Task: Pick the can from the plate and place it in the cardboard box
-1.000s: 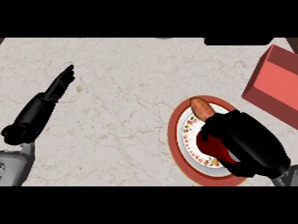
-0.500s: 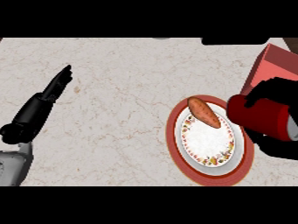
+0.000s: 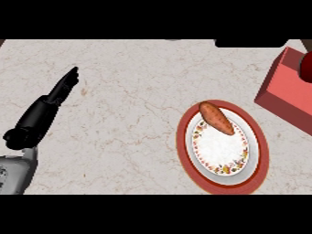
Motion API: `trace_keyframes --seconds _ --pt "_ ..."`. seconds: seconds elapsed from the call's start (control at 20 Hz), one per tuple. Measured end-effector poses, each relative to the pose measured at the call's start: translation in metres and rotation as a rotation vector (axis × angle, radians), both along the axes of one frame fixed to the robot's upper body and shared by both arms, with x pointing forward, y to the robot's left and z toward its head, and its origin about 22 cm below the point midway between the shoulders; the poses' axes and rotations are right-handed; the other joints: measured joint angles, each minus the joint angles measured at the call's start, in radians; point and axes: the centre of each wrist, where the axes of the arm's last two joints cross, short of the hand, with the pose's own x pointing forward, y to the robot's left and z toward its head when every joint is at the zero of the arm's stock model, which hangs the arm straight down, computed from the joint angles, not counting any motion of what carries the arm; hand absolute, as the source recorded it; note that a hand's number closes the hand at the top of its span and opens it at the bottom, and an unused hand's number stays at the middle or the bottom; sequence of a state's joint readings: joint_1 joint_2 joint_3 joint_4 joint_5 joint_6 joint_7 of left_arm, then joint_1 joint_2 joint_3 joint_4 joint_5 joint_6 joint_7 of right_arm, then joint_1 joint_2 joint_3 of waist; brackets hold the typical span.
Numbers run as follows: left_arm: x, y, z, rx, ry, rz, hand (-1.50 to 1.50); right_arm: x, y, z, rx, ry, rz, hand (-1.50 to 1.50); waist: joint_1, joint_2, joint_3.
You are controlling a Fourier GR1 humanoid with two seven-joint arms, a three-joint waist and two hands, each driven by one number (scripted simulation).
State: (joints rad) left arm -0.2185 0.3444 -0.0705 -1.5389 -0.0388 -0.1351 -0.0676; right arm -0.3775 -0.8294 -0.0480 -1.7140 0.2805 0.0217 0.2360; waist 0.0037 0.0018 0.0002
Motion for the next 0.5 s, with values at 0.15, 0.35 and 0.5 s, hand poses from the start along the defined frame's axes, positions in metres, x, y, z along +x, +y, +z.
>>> trace_keyframes --seconds 0.15,0.35,0.5 --pt "0.004 -0.006 0.001 -0.009 -0.008 -0.004 0.0 0.017 -0.026 0.009 -0.016 0.005 -0.054 1.5 0.006 0.002 0.0" --pt "0.004 -0.011 0.0 -0.016 -0.008 -0.016 0.0 0.031 -0.06 0.006 -0.1 0.083 -0.097 1.5 0.014 0.004 0.0" --pt "0.005 -0.011 0.001 -0.009 -0.008 -0.023 0.0 0.035 -0.086 0.0 -0.146 0.215 -0.114 1.5 0.021 0.007 0.0"
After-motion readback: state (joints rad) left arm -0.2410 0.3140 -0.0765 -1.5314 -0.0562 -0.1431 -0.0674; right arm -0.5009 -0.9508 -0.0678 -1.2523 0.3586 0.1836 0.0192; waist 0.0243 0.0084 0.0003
